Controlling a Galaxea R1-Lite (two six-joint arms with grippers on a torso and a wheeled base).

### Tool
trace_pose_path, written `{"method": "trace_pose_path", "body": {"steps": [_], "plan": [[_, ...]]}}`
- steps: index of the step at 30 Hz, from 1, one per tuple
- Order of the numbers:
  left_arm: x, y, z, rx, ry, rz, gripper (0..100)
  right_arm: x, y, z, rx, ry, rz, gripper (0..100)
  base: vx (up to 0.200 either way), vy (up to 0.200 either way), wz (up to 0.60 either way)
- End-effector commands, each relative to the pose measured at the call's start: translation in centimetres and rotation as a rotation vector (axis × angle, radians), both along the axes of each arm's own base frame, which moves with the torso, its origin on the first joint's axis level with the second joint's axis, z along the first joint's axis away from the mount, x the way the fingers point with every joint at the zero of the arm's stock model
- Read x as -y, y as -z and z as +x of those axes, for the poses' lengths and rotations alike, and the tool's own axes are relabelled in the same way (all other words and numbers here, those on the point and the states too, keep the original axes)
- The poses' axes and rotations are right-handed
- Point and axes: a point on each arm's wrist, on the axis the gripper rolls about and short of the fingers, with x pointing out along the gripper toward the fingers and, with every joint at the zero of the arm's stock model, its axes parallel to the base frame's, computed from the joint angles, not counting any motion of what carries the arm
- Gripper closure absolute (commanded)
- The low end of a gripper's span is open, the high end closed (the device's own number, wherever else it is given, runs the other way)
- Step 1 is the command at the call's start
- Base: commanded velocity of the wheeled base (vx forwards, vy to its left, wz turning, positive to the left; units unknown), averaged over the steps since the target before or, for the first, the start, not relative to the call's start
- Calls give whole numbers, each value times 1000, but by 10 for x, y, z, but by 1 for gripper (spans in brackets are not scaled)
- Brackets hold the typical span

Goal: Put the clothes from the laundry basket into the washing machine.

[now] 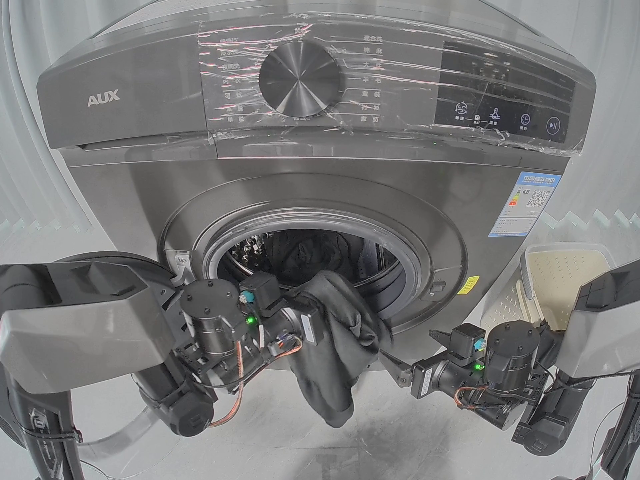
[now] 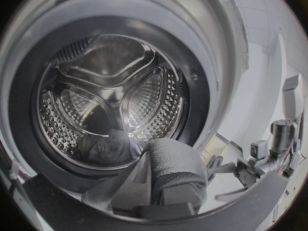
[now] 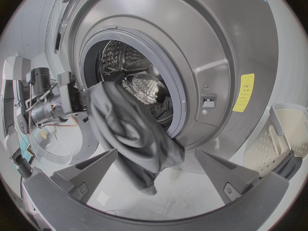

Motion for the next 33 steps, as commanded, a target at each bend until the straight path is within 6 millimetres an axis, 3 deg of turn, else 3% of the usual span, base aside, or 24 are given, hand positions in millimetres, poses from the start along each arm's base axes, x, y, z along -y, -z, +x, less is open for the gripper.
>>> {"method": "trace_pose_path", "body": {"steps": [1, 5, 16, 21, 25, 33], "plan": [[18, 24, 29, -33, -33, -11, 100, -2, 0, -1, -2, -7, 8, 0, 0, 0, 0], [26, 35, 40, -67, -43, 22, 100, -2, 0, -1, -4, -6, 11, 0, 0, 0, 0], [32, 42, 71, -43, -77, 47, 100, -2, 0, -1, -7, -5, 12, 0, 0, 0, 0], [33, 43, 107, 42, -157, 45, 100, -3, 1, -2, -10, -11, 10, 0, 0, 0, 0], [35, 49, 120, 46, -169, 55, 100, -3, 1, -2, -10, -11, 10, 0, 0, 0, 0], [40, 41, 152, 69, -199, 58, 100, -3, 1, -2, -10, -11, 10, 0, 0, 0, 0]]}}
